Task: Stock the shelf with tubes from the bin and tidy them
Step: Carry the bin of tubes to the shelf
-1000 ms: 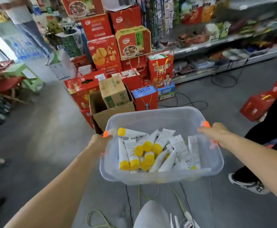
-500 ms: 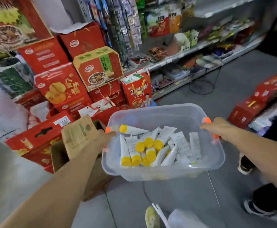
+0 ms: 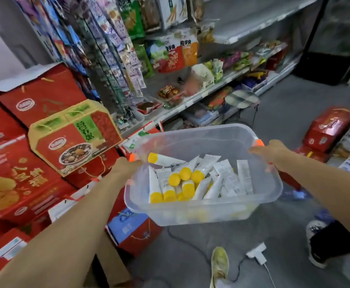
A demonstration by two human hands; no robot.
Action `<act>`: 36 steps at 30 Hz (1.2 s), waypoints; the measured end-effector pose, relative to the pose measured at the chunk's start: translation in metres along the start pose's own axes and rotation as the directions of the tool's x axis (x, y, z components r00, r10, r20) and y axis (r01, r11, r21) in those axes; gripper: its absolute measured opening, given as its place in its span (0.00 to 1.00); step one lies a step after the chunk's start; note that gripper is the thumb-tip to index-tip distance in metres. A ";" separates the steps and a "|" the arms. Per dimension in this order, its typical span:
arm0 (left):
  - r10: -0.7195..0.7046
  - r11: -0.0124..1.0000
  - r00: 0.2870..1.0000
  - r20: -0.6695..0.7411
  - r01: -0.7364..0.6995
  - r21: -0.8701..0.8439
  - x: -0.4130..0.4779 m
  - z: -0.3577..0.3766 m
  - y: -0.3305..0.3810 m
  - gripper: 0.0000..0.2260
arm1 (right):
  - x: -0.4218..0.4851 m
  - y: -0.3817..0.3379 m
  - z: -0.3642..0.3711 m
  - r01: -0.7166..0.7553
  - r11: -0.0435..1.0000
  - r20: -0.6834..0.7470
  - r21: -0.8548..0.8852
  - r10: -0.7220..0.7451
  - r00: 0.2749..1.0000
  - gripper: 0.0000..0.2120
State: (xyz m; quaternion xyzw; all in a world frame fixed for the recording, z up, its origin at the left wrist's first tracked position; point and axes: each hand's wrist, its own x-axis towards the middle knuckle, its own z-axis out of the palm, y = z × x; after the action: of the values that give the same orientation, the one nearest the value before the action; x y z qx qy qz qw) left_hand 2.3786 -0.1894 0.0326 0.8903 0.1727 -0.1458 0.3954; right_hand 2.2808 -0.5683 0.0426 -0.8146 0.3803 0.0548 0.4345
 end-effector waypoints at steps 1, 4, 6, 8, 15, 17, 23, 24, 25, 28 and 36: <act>-0.002 1.000 1.000 0.020 0.003 -0.005 0.015 0.008 0.017 0.20 | 0.021 -0.007 -0.004 -0.002 1.000 0.008 0.011 0.002 1.000 0.26; 0.014 0.999 0.996 0.091 -0.011 -0.031 0.059 0.035 0.065 0.34 | 0.080 -0.027 -0.015 -0.025 0.999 0.010 0.023 0.025 1.000 0.24; 0.024 1.000 0.994 0.104 -0.022 -0.012 0.086 0.052 0.092 0.38 | 0.116 -0.040 -0.025 -0.035 0.999 0.012 0.021 0.035 0.999 0.21; 0.021 1.000 0.994 0.109 -0.018 -0.022 0.118 0.070 0.114 0.38 | 0.150 -0.051 -0.036 -0.052 0.998 0.005 0.035 0.052 0.999 0.19; 0.097 0.995 0.977 0.191 -0.100 0.007 0.206 0.120 0.219 0.25 | 0.266 -0.080 -0.072 -0.125 0.992 -0.053 0.028 0.126 0.991 0.18; 0.075 0.995 0.977 0.200 -0.086 0.050 0.229 0.137 0.248 0.18 | 0.304 -0.085 -0.080 -0.152 0.988 -0.065 0.029 0.153 0.986 0.18; 0.046 0.999 0.955 0.293 -0.051 0.010 0.337 0.204 0.335 0.23 | 0.438 -0.117 -0.104 -0.188 0.982 -0.109 0.000 0.187 0.976 0.16; 0.036 0.999 0.951 0.308 -0.042 0.010 0.355 0.215 0.352 0.21 | 0.461 -0.123 -0.109 -0.202 0.979 -0.107 -0.003 0.200 0.974 0.17; 0.031 0.999 0.948 0.316 -0.040 0.020 0.372 0.226 0.369 0.18 | 0.480 -0.131 -0.114 -0.210 0.978 -0.102 -0.016 0.207 0.973 0.18; 0.040 0.999 0.946 0.322 -0.041 -0.003 0.415 0.256 0.417 0.12 | 0.539 -0.149 -0.132 -0.216 0.976 -0.088 -0.035 0.213 0.973 0.18; 0.064 0.998 0.939 0.337 -0.063 -0.012 0.508 0.331 0.541 0.11 | 0.683 -0.192 -0.191 -0.212 0.976 -0.095 -0.053 0.207 0.974 0.15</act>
State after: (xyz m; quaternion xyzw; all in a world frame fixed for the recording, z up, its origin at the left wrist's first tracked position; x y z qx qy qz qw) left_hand 3.0229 -0.6809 -0.0282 0.8570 0.0737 -0.2833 0.4242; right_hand 2.8443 -1.0382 0.0008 -0.7849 0.4811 0.0759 0.3831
